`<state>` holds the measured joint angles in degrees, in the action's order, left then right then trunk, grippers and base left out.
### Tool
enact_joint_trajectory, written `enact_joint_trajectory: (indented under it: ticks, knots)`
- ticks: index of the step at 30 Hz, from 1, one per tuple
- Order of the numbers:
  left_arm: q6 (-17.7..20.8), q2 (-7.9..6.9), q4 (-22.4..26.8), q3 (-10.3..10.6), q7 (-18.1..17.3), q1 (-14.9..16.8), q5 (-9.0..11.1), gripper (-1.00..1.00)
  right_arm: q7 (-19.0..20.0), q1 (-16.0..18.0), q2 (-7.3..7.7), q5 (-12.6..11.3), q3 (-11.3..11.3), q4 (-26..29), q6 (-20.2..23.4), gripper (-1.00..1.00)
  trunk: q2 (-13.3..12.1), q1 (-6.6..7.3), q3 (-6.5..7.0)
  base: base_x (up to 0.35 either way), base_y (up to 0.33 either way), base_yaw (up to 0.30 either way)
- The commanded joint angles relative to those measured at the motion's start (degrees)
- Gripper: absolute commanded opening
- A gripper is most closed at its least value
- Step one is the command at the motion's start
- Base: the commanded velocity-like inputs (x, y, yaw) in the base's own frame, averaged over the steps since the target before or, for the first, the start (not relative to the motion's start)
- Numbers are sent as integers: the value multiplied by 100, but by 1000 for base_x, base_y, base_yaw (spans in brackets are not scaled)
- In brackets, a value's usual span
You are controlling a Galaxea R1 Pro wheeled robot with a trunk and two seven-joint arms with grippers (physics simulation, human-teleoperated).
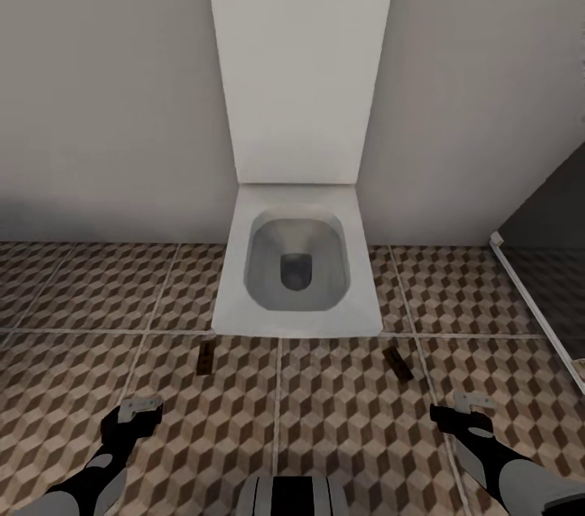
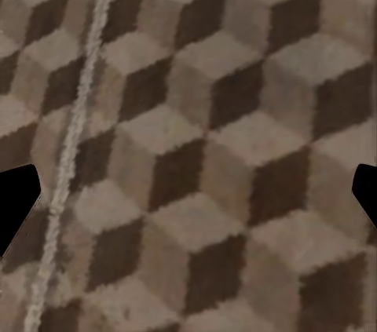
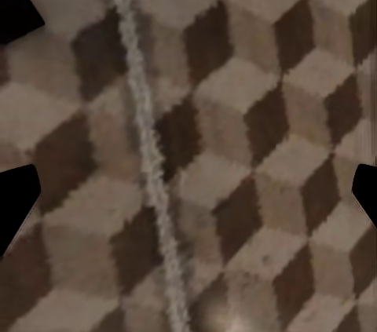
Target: Take the four mousetraps from the cabinet in the bathroom and place them on the bathroom floor. Make sure all four end up on the same floor surface, and ensure that at least two of them are either under or directly next to the same bathroom sink.
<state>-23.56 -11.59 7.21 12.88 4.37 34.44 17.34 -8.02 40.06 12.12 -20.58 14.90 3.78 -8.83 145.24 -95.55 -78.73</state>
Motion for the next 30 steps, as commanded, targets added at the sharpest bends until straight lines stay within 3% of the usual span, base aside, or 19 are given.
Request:
enact_joint_trajectory:
  ticks: [1, 30]
  knots:
    - [-10, -2, -1, 50, 34, 2, 23, 100, -15, 1, 1, -51, 49, -1, -13, 100, 0, 3, 19, 0, 0, 0]
    - [26, -1, -1, 48, 38, 2, 23, 100, -15, 1, 1, -58, 48, -1, -13, 100, -39, 78, 662, 0, 0, 0]
